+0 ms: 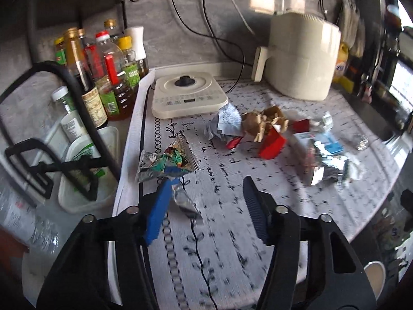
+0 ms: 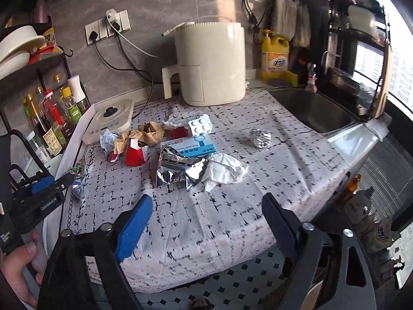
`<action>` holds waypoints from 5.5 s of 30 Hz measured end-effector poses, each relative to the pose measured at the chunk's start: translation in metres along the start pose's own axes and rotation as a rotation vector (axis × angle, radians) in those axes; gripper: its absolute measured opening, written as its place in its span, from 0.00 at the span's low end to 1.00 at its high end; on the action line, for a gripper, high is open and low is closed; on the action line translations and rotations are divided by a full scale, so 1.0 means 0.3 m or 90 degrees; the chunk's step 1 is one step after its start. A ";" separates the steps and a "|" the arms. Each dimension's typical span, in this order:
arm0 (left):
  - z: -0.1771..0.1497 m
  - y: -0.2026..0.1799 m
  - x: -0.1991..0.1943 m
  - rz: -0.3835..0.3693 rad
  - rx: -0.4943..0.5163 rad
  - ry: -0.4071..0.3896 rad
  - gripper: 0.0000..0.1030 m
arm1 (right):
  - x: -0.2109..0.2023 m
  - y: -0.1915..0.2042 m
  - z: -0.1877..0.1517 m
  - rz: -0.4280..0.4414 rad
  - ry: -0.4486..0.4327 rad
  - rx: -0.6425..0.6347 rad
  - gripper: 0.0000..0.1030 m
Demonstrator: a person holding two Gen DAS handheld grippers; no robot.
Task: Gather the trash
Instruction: 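Reach the left tool to the colourful snack wrapper while the right tool reaches the silver foil bag, then close the left tool on the snack wrapper while the right tool grips the foil bag, then carry both wrappers over the white bucket and open both tools to drop them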
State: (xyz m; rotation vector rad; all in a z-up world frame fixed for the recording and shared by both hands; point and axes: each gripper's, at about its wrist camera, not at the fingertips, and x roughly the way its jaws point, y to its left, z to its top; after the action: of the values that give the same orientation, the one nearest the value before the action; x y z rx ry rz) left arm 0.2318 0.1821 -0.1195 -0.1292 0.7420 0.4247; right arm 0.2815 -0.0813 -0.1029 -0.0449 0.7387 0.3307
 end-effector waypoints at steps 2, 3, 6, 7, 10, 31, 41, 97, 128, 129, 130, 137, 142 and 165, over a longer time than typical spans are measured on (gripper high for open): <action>0.011 -0.002 0.057 0.015 0.010 0.008 0.53 | 0.064 0.010 0.022 0.009 0.010 0.000 0.77; 0.015 -0.002 0.078 0.021 0.014 0.011 0.53 | 0.085 0.011 0.027 0.014 0.013 0.001 0.75; 0.030 -0.007 0.133 0.049 0.037 0.012 0.53 | 0.176 0.027 0.051 0.033 0.033 0.007 0.73; 0.035 -0.009 0.149 0.061 0.047 0.010 0.53 | 0.193 0.032 0.052 0.036 0.038 0.009 0.72; 0.043 -0.003 0.199 0.086 0.062 0.017 0.53 | 0.261 0.048 0.057 0.046 0.056 0.012 0.67; 0.059 0.029 0.298 0.030 0.021 0.022 0.01 | 0.451 0.060 0.047 0.024 0.127 0.042 0.53; 0.085 0.003 0.232 0.025 0.045 -0.006 0.49 | 0.418 0.061 0.055 0.041 0.112 0.049 0.06; 0.109 -0.281 0.070 -0.002 0.080 -0.028 0.11 | 0.022 -0.221 -0.009 -0.048 0.004 0.089 0.05; -0.447 -0.992 -0.340 -0.304 0.271 0.010 0.11 | -0.482 -0.809 -0.650 -0.265 0.053 0.278 0.05; -0.473 -1.019 -0.336 -0.312 0.283 0.017 0.11 | -0.480 -0.828 -0.679 -0.274 0.061 0.288 0.06; -0.494 -1.046 -0.330 -0.319 0.292 0.024 0.11 | -0.472 -0.843 -0.694 -0.279 0.066 0.295 0.06; -0.657 -1.220 -0.267 -0.372 0.361 0.064 0.11 | -0.423 -0.924 -0.840 -0.315 0.104 0.339 0.06; -0.760 -1.293 -0.220 -0.396 0.398 0.086 0.11 | -0.363 -0.968 -0.919 -0.318 0.120 0.363 0.09; -0.971 -1.521 -0.259 -0.543 0.461 0.179 0.58 | -0.475 -1.059 -1.083 -0.376 0.133 0.425 0.67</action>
State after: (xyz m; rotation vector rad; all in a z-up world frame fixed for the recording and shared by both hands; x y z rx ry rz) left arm 0.1892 -0.3339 -0.2963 0.1833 0.9965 -0.6935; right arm 0.0698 -0.4728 -0.2723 0.3330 0.9734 -0.4985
